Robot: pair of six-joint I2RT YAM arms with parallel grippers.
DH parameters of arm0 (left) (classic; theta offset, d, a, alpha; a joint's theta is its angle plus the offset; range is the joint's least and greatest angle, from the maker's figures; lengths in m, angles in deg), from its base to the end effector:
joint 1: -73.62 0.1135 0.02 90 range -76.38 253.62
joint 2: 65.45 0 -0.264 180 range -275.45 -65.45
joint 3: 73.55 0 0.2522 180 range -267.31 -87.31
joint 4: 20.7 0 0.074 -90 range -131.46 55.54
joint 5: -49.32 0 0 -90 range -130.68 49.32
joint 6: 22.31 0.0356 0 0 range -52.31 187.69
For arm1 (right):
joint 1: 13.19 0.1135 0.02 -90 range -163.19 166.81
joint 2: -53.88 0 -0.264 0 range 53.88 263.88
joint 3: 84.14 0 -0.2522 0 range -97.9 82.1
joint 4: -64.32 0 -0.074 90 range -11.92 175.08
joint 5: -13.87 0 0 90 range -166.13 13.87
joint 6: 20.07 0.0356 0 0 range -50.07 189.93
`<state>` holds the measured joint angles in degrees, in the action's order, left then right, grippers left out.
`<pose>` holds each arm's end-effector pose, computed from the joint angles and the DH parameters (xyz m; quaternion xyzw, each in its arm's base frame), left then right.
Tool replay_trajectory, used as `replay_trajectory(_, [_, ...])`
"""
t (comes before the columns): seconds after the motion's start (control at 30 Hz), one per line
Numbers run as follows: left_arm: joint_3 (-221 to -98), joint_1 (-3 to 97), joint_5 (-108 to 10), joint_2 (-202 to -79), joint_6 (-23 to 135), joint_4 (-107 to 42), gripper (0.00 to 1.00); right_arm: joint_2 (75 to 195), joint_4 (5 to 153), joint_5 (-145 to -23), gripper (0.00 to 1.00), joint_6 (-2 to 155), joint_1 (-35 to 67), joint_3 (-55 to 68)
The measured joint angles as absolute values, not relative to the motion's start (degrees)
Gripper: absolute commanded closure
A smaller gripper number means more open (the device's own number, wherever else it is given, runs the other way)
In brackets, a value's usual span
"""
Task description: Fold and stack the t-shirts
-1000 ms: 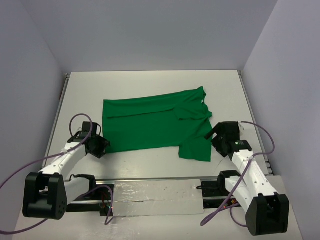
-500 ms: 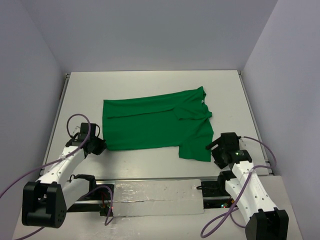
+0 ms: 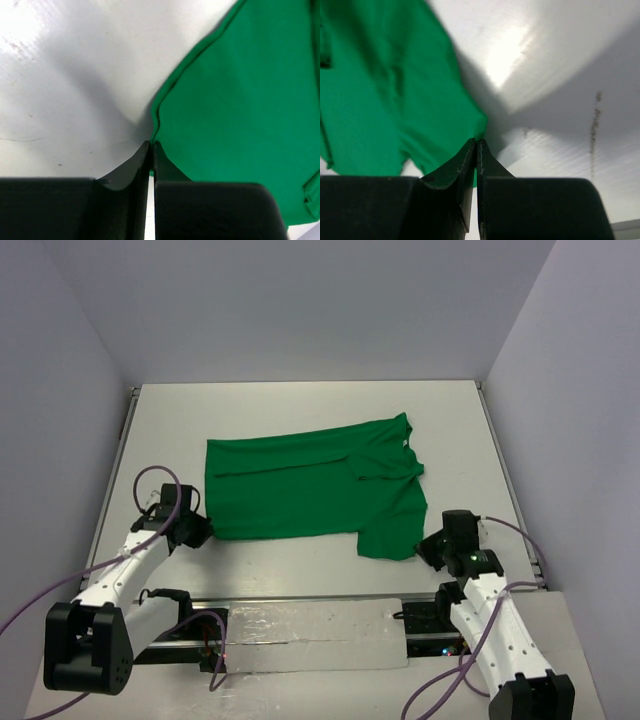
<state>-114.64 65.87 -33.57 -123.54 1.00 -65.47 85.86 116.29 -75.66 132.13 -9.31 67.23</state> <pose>0.1724 -0.0190 0.1675 -0.4894 0.8353 -0.0993 0.2302 0.1100 0.0072 0.1485 0.4662 0.8330 0.1592 0.2520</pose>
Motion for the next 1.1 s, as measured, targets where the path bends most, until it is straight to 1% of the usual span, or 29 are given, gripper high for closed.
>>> replay_trajectory(0.3, [-117.4,65.9,-33.1,-123.5,1.3,-65.7,0.90,77.1,122.2,-74.9,0.91,125.2,-9.1,57.4])
replay_trajectory(0.5, [-117.6,65.9,-33.1,-123.7,1.3,-65.8,0.90,72.1,127.9,-75.5,0.91,123.3,-8.9,56.5])
replay_trajectory(0.63, [-117.6,65.9,-32.9,-123.4,1.2,-66.1,0.90,71.0,131.3,-75.5,0.91,122.8,-8.9,54.8])
replay_trajectory(0.87, [-117.6,65.9,-32.8,-120.9,0.8,-67.9,0.90,70.9,133.6,-72.9,0.91,120.6,-8.9,45.5])
replay_trajectory(1.1, [-117.7,65.9,-32.8,-119.0,0.7,-68.7,0.90,73.2,132.2,-72.5,0.91,119.9,-8.9,45.1])
